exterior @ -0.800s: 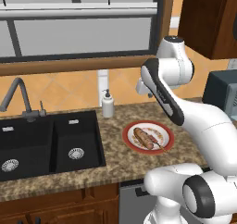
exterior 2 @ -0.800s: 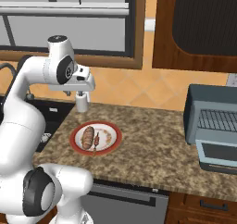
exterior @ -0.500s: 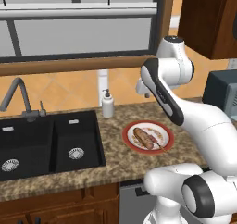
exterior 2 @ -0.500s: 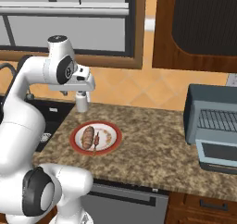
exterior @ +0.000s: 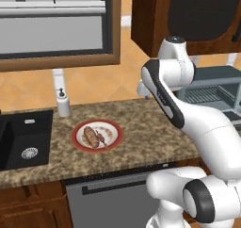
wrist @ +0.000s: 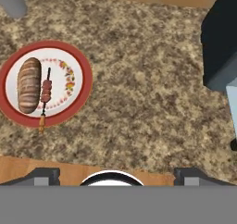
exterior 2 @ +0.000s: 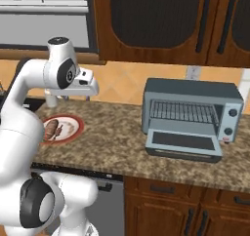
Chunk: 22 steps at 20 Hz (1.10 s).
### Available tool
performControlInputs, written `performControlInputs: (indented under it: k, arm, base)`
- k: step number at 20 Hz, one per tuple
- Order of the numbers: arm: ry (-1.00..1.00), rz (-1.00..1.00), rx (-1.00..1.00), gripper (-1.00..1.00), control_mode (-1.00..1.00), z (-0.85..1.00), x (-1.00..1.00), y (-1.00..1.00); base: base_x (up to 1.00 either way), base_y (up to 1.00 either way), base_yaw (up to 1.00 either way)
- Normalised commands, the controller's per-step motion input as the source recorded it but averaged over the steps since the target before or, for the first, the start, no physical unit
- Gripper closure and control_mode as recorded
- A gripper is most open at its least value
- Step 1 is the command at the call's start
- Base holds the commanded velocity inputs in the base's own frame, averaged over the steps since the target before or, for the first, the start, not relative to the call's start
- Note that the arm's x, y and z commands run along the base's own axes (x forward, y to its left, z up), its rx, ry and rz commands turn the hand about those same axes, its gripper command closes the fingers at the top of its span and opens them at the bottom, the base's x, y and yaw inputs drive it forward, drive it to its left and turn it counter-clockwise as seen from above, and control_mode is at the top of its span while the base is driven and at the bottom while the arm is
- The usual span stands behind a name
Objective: Pick up the kebab skewer and baguette bread, and place them inside the toaster oven. Close the toaster oven door and start by setting the timer.
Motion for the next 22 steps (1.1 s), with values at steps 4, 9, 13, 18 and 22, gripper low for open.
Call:
performControlInputs:
  k: [4,9,13,18,22]
  arm:
    - [0.0,0.0,0.0,-1.0,1.0,0.0,0.0,0.0]
    - [0.0,0.0,0.0,-1.0,1.0,0.0,0.0,0.0]
    - [0.0,0.0,0.0,-1.0,1.0,0.0,0.0,0.0]
    - [0.0,0.0,0.0,-1.0,1.0,0.0,0.0,0.0]
    - [0.0,0.0,0.0,-1.0,1.0,0.0,0.0,0.0]
  base:
    - [0.01,-0.65,-0.08]
    - [0.24,-0.33,-0.01]
    - [0.33,-0.24,0.0]
    - [0.42,-0.31,-0.04]
    - [0.49,-0.15,-0.09]
